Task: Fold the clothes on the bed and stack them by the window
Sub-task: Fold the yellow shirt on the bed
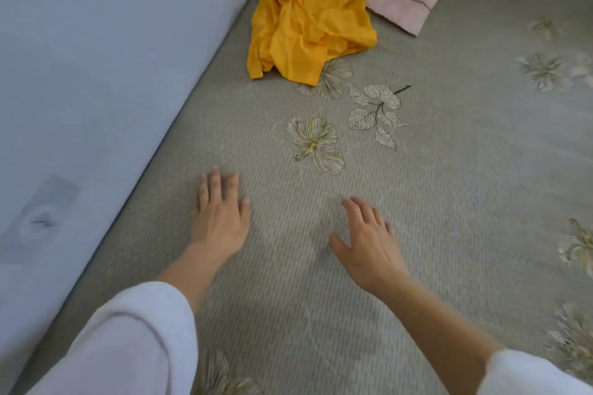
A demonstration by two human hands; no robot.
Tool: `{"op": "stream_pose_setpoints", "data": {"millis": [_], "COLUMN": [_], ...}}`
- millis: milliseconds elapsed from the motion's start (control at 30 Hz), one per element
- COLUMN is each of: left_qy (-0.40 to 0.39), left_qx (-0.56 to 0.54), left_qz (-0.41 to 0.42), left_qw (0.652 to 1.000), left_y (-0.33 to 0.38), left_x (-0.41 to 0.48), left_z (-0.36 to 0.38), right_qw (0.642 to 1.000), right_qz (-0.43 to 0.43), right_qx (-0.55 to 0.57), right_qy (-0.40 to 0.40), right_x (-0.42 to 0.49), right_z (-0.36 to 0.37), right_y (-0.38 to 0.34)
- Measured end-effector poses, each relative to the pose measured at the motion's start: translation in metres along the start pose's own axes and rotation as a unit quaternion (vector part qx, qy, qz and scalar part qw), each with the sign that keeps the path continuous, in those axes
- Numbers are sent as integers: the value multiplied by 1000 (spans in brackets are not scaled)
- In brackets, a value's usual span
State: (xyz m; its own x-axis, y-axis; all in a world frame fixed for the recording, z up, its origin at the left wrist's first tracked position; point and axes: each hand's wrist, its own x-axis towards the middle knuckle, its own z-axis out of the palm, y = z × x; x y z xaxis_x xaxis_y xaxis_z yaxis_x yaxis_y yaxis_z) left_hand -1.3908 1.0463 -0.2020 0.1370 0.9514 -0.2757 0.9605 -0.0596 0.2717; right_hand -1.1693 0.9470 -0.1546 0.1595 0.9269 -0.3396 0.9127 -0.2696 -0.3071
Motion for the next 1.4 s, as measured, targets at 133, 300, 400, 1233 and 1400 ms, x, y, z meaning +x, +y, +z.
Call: {"op": "stream_pose_setpoints", "data": {"millis": [133, 300, 400, 1233, 1400], "left_qy": [107, 126, 122, 162, 127], "left_qx": [-28, -59, -69, -55, 11], "left_qz": [22, 29, 18, 31, 40], "left_qw": [994, 990, 990, 985, 991], "left_y": [-6, -11, -8, -15, -17], "left_x": [40, 42, 43, 48, 52], "left_z": [13, 18, 16, 23, 27], "right_qw": [998, 990, 982, 954, 983], "right_qz": [-32, -69, -68, -215, -140], "right_qx": [23, 48, 103, -141, -71], "right_qy": [49, 110, 140, 151, 92], "right_x": [60, 141, 193, 174, 81], "right_z": [12, 13, 2, 7, 20], "right_y": [-2, -21, -43, -22, 8]}}
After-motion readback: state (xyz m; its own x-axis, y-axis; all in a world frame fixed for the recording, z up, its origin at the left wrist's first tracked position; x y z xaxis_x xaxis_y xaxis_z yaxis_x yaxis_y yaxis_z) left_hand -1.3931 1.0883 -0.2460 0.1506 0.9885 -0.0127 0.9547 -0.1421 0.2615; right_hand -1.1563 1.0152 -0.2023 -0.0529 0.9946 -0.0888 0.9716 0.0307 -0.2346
